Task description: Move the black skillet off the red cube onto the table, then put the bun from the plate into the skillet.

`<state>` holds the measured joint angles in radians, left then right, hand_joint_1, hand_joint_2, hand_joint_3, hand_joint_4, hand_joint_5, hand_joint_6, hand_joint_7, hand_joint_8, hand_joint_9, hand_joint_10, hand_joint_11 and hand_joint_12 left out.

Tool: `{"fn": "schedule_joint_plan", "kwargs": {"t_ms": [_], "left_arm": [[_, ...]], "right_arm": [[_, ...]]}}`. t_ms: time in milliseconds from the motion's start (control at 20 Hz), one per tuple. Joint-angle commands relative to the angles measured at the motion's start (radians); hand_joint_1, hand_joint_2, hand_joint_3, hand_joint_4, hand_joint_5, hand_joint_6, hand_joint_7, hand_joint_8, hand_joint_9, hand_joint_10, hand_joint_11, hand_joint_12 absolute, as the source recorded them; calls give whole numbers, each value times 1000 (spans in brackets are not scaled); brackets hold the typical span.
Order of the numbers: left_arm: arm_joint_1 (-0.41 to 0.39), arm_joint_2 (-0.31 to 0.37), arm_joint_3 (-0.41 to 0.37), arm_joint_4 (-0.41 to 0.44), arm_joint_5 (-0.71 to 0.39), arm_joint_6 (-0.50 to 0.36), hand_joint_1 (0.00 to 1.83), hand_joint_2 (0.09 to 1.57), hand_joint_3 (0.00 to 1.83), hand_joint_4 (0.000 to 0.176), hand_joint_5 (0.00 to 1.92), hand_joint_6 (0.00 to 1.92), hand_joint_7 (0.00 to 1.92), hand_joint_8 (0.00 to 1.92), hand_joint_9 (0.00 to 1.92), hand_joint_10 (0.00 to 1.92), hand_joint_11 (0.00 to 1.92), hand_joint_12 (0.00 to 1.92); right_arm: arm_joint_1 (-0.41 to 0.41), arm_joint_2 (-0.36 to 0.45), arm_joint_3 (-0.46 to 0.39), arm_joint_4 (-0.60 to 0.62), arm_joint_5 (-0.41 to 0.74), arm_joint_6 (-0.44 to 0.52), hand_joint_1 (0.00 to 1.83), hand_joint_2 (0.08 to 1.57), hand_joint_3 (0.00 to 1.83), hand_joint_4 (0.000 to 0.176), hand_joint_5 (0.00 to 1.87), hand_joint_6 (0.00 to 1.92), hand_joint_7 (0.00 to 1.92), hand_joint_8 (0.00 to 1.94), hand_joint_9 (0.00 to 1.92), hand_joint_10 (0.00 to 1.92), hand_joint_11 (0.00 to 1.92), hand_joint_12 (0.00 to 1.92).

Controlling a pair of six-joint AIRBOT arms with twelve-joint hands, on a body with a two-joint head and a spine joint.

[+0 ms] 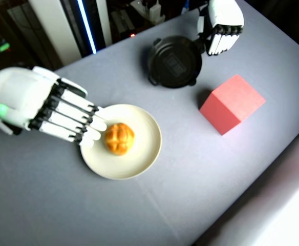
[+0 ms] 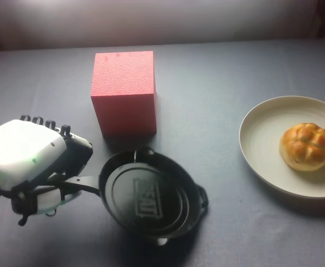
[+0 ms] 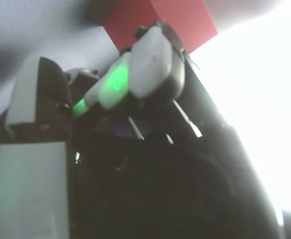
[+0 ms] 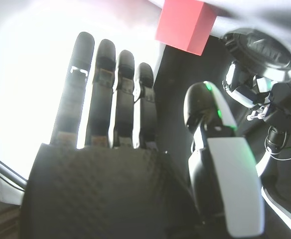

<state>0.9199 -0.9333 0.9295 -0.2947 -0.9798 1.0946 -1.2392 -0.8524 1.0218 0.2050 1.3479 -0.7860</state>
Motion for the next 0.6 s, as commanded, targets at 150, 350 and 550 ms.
{"fn": "schedule_joint_plan", "kwargs": {"t_ms": [150, 350, 550], "left_arm": [[2, 4, -10, 34, -91, -2, 1077, 1093, 1, 0, 625, 1707, 568, 1921, 740, 1921, 832, 1921], [8, 15, -18, 40, -87, -2, 960, 1207, 8, 113, 778, 1339, 438, 1921, 557, 1921, 628, 1921], [27, 27, -27, 43, -73, -2, 936, 1201, 1, 167, 784, 1314, 402, 1848, 493, 1921, 554, 1921]], "right_arm": [[4, 1, 5, 16, 113, 6, 508, 1349, 0, 7, 467, 3, 514, 2, 559, 3, 370, 546], [4, 1, 5, 16, 113, 6, 508, 1354, 1, 10, 468, 1, 517, 0, 548, 1, 353, 541], [4, 1, 4, 16, 110, 6, 553, 1358, 1, 0, 471, 1, 536, 3, 563, 4, 363, 543]]}}
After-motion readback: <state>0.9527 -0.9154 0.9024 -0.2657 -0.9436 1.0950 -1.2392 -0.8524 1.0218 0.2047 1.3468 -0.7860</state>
